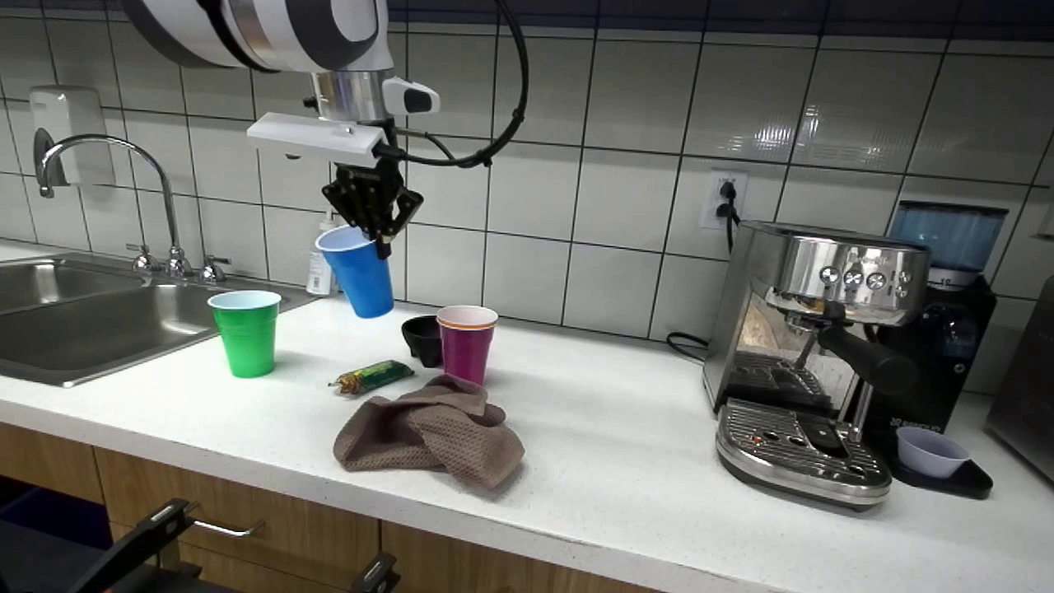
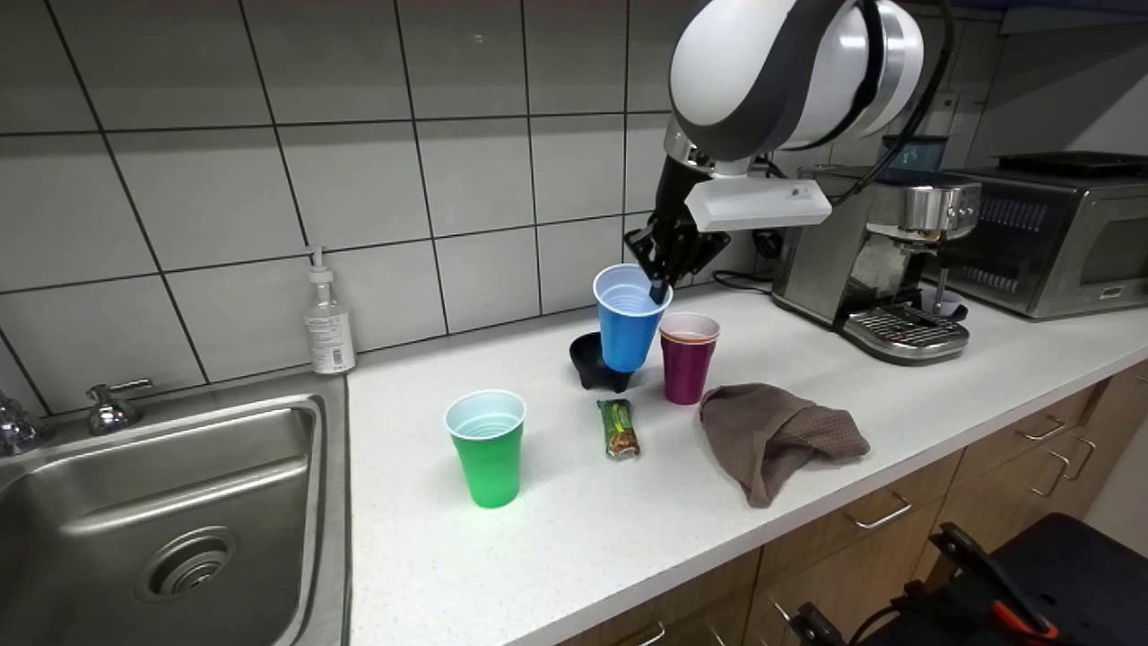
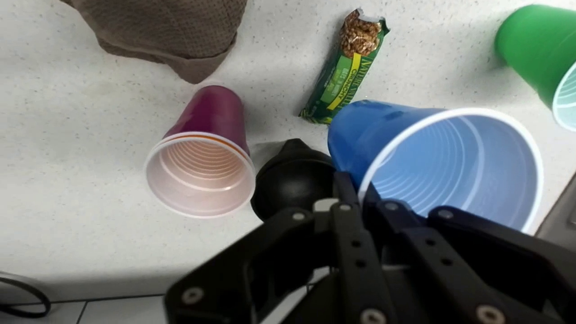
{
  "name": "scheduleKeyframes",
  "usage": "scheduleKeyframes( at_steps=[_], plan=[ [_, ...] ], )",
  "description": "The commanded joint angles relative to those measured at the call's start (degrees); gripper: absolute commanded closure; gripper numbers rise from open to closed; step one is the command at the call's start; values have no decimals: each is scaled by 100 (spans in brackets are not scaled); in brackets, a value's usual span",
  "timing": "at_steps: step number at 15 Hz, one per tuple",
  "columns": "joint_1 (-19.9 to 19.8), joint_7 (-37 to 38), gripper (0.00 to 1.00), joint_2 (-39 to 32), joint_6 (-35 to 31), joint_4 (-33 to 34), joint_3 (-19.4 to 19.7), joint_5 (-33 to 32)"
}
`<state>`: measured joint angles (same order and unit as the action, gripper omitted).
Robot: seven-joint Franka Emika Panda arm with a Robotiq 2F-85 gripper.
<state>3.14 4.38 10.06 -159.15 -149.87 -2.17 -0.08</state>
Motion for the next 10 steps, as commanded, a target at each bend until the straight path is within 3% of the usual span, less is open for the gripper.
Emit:
scheduleKeyframes(
  at_steps=[1, 10],
  plan=[
    [-159, -57, 99, 54, 351, 257, 102, 20],
    [-203, -225, 99, -43, 1098, 896, 356, 339]
  ],
)
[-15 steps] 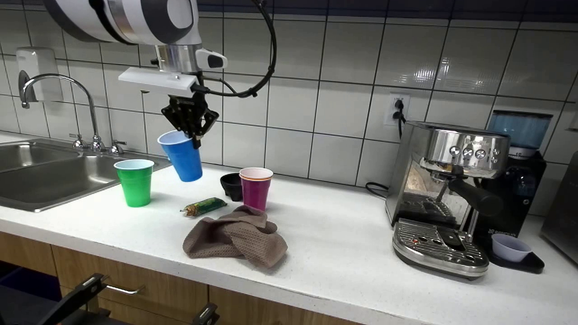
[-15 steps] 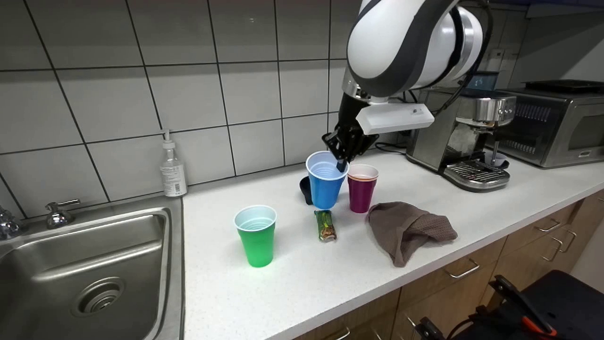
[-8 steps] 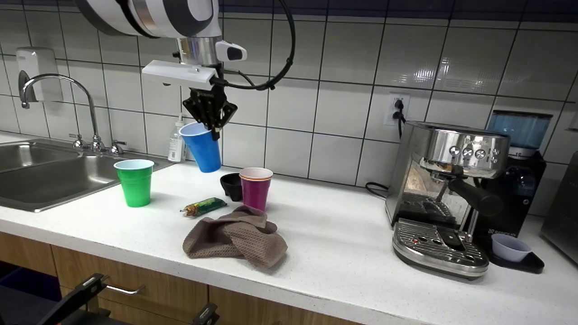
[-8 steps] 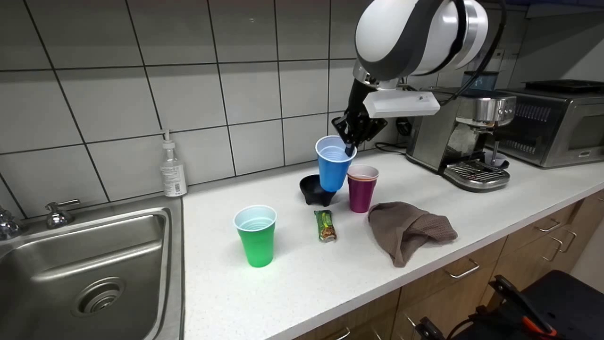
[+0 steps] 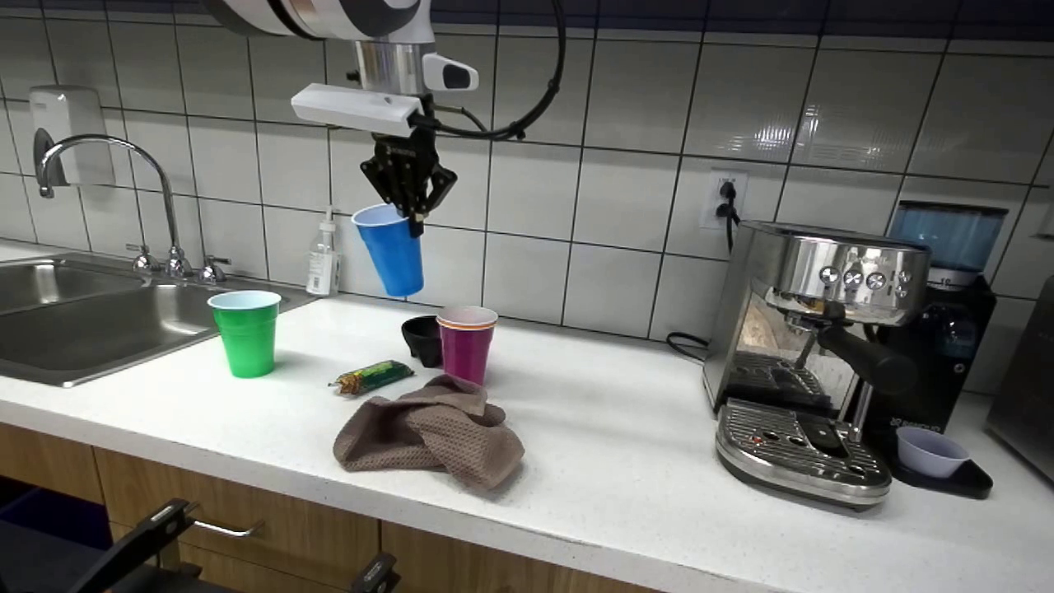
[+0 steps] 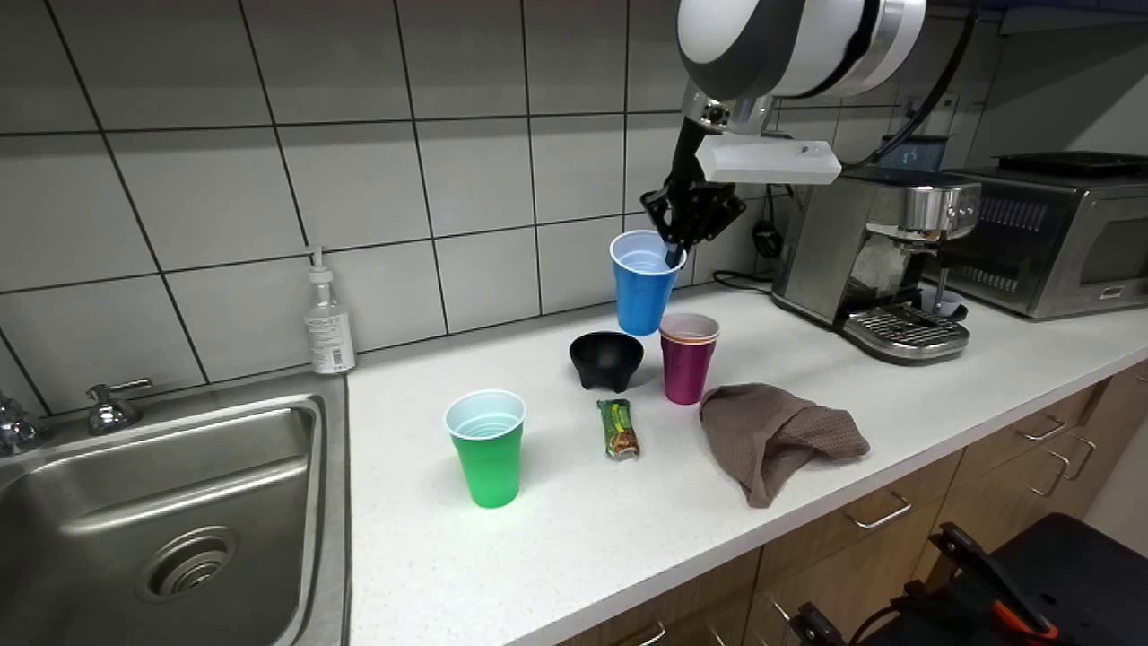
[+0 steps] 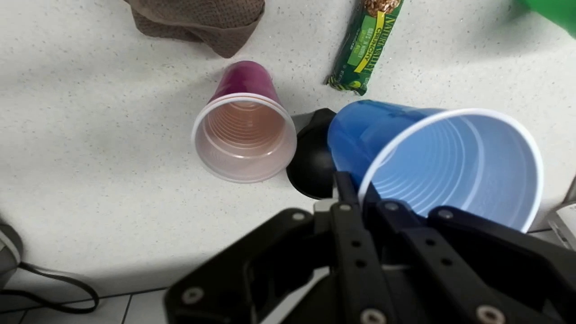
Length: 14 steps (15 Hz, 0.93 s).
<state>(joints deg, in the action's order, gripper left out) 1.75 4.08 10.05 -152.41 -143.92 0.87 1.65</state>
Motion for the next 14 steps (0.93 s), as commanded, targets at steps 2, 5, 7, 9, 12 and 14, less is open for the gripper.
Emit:
scheduleKeyframes(
  at_steps=[2, 5, 7, 9, 12, 14],
  plan=[
    [-109, -179, 99, -95, 545, 416, 94, 146],
    [-159, -253, 99, -204, 625, 568, 183, 168],
    [-215, -273, 99, -315, 649, 662, 238, 139],
    [-262, -311, 99, -414, 667, 738, 295, 149],
    [-342, -330, 99, -551, 686, 835, 373, 182],
    [-399, -344, 99, -625, 692, 887, 417, 187]
  ],
)
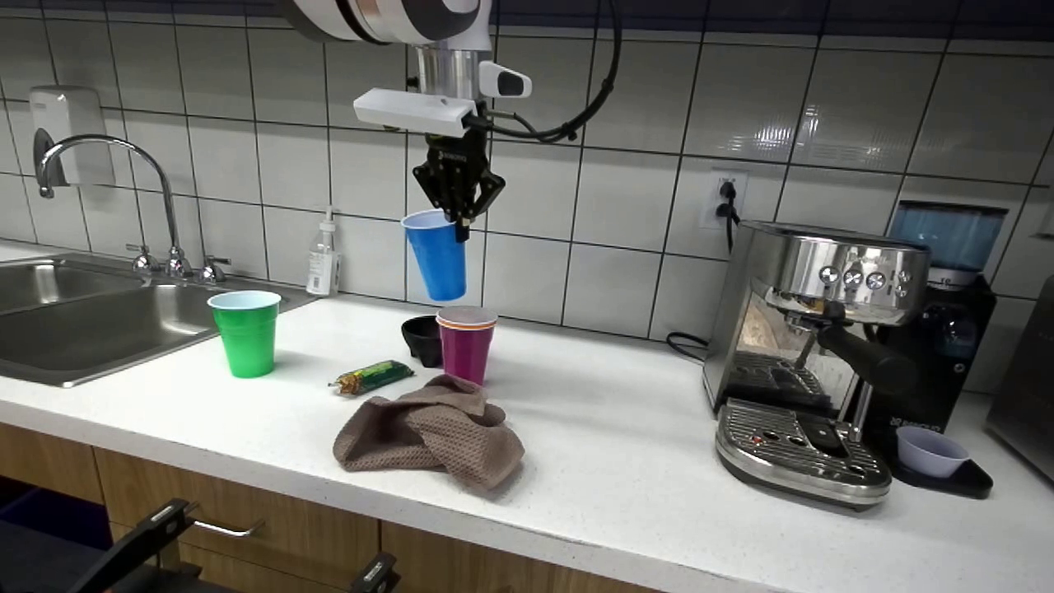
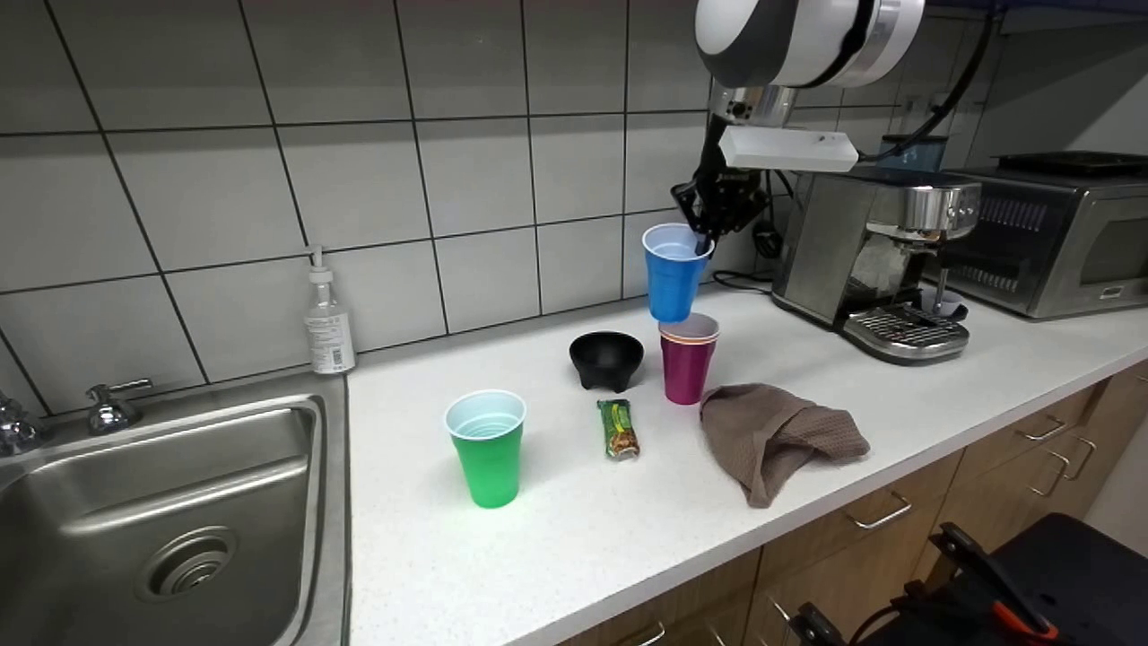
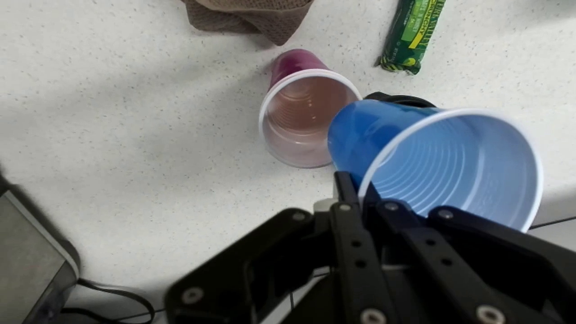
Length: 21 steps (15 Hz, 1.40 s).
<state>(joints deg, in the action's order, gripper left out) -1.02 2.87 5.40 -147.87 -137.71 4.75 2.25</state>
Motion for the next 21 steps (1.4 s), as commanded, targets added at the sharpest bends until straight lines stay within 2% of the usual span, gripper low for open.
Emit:
scheduleKeyframes(
  at_steps=[1, 21],
  plan=[
    [-145, -227, 99, -205, 241, 291, 49, 131],
    [-330, -231, 99, -953, 217, 650, 83, 389]
  ],
)
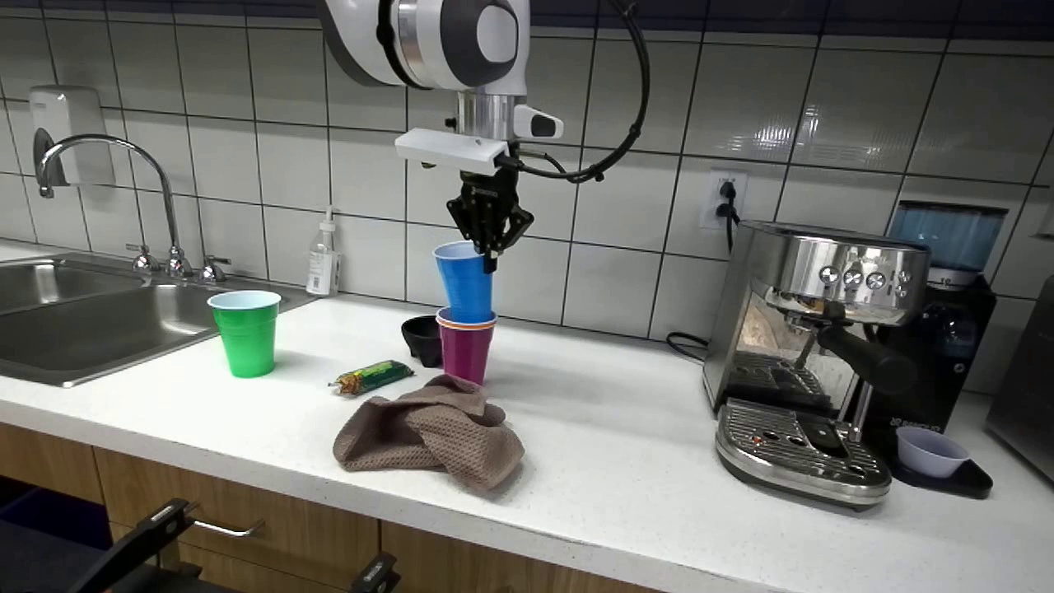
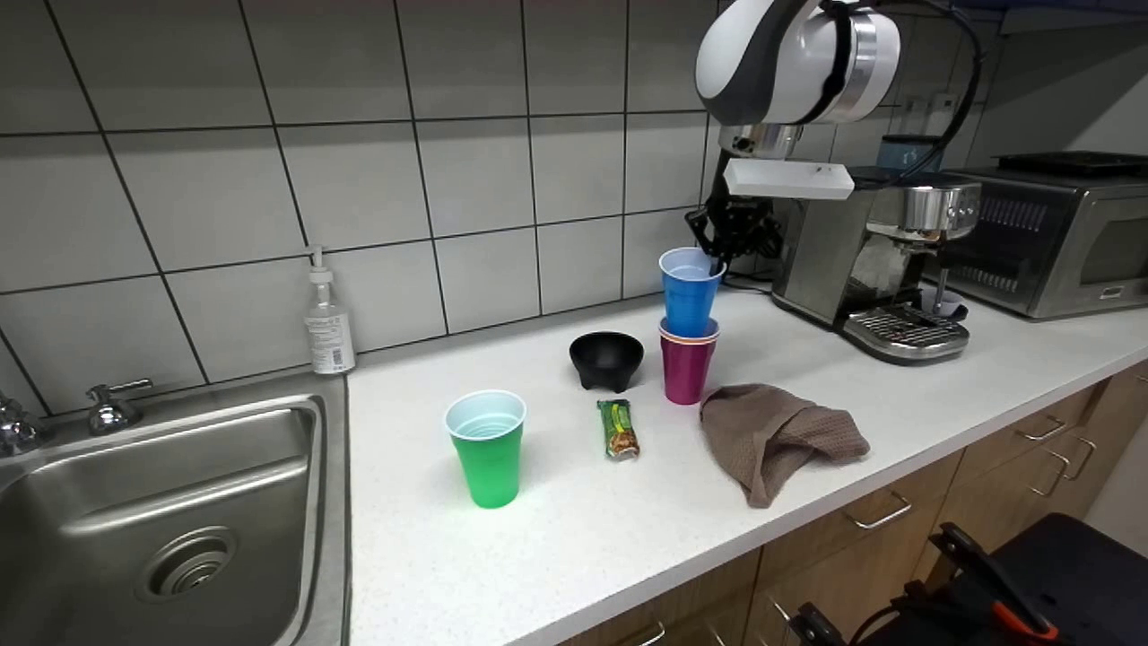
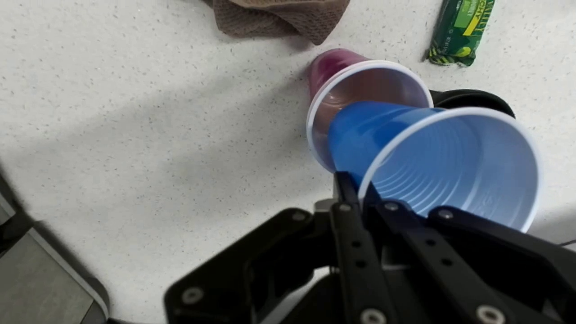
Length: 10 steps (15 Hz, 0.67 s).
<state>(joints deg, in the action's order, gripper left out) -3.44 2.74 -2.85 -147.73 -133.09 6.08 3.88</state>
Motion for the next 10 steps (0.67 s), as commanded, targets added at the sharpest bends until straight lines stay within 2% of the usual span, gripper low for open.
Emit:
scheduleKeyframes(
  at_steps=[1, 5, 10],
  plan=[
    [-91, -225, 99, -156, 201, 187, -53, 279],
    [-117, -434, 99, -238, 225, 176, -81, 667],
    [-133, -478, 99, -329, 243, 159, -69, 791]
  ],
)
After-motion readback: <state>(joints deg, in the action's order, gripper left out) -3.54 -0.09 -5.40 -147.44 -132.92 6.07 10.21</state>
